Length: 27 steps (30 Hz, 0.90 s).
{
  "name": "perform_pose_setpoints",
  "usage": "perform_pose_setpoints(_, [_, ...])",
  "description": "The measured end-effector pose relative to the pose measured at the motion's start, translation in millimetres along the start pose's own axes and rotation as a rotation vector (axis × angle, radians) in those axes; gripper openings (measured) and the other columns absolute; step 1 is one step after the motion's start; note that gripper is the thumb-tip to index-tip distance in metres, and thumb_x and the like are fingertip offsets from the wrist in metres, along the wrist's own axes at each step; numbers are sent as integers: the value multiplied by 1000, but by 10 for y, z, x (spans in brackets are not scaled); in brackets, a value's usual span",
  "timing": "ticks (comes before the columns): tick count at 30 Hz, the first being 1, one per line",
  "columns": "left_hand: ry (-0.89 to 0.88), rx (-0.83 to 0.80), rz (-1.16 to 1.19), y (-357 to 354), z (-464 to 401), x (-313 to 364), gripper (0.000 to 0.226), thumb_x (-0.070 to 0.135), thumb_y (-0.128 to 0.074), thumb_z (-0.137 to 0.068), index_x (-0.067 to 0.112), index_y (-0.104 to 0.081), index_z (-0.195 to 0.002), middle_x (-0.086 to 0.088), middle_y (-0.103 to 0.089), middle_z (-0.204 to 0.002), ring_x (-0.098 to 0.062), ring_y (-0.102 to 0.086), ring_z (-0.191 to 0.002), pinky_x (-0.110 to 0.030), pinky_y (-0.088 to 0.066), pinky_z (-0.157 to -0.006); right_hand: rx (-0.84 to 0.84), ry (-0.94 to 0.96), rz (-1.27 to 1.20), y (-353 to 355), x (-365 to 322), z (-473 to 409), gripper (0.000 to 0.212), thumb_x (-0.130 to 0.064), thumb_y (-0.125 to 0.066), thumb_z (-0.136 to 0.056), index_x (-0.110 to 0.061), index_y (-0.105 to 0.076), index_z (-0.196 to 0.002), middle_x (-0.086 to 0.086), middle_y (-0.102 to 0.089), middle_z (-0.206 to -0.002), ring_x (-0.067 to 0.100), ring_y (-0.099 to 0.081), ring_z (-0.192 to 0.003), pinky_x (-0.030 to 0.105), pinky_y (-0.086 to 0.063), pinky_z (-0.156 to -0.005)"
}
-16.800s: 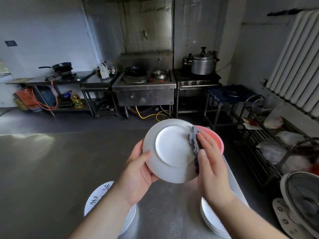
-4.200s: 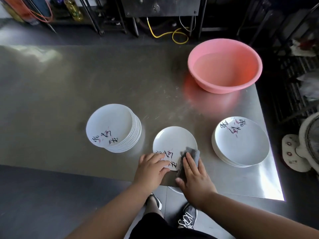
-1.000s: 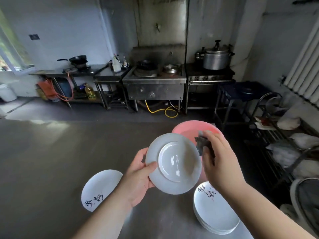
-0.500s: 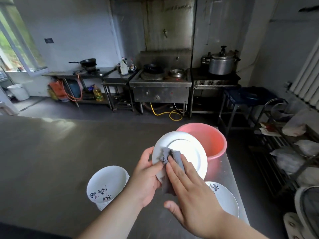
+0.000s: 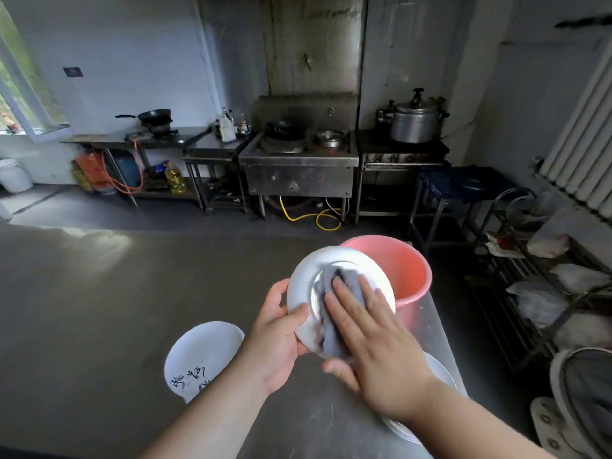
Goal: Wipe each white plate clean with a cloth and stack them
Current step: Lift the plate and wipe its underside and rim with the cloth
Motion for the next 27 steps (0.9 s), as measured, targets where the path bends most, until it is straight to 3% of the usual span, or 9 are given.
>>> perform_pose_setpoints(4, [-11,-23,29,41,-13,102,53,9,-64,-95,20,-49,-144,-18,-68,-135,-43,-68,-120,-54,-59,-86,-11,-135,22,178,59,-325,89,-72,-31,-101,-13,-19,-166,6,-10,-175,36,2,-162,56,-16,-129])
perform_pose_setpoints(10, [-20,7,83,192,-104,234,50,5,-61,-99,23,-50,-144,-14,-69,-137,-37,-68,-123,-50,-60,-83,105,-92,-51,-115,-311,-63,88,-69,-38,-102,-3,-36,-160,12,-24,-172,42,-12,-160,61,-35,-120])
perform_pose_setpoints(16, [1,-32,95,338,-86,241,57,10,-64,-93,22,-49,-146,-15,-67,-139,-39,-67,-125,-60,-56,-97,101,-217,-4,32,-110,-523,84,-67,-32,-104,-6,-34,-162,9,-23,-172,41,-15,-159,50,-20,-129])
perform_pose_setpoints(19, [-32,15,162,421,-173,330,48,3,-55,-102,21,-49,-146,-13,-68,-139,-36,-67,-126,-59,-58,-95,139,-153,-42,-138,-283,-426,84,-65,-35,-105,-3,-30,-162,12,-20,-173,40,-8,-161,50,-16,-130])
perform_pose_setpoints(22, [-29,29,178,537,-228,388,47,1,-50,-105,23,-49,-147,-9,-68,-140,-33,-66,-127,-58,-57,-96,157,-185,-141,-337,-465,-262,86,-65,-38,-105,-3,-27,-163,9,-15,-175,41,-8,-161,53,-22,-127])
perform_pose_setpoints(27, [-1,-56,181,699,-214,444,61,8,-63,-90,23,-48,-148,-11,-66,-142,-35,-66,-127,-54,-60,-83,183,-249,-198,-56,-200,-766,79,-59,-35,-107,-4,-29,-163,5,-20,-173,34,-16,-161,46,-18,-129])
Point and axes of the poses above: each hand's wrist, its own z-axis away from the middle knuckle, its own y-axis out of the back of the hand, x = y × z, the point moved 1 cm from there along -z, towards the middle knuckle
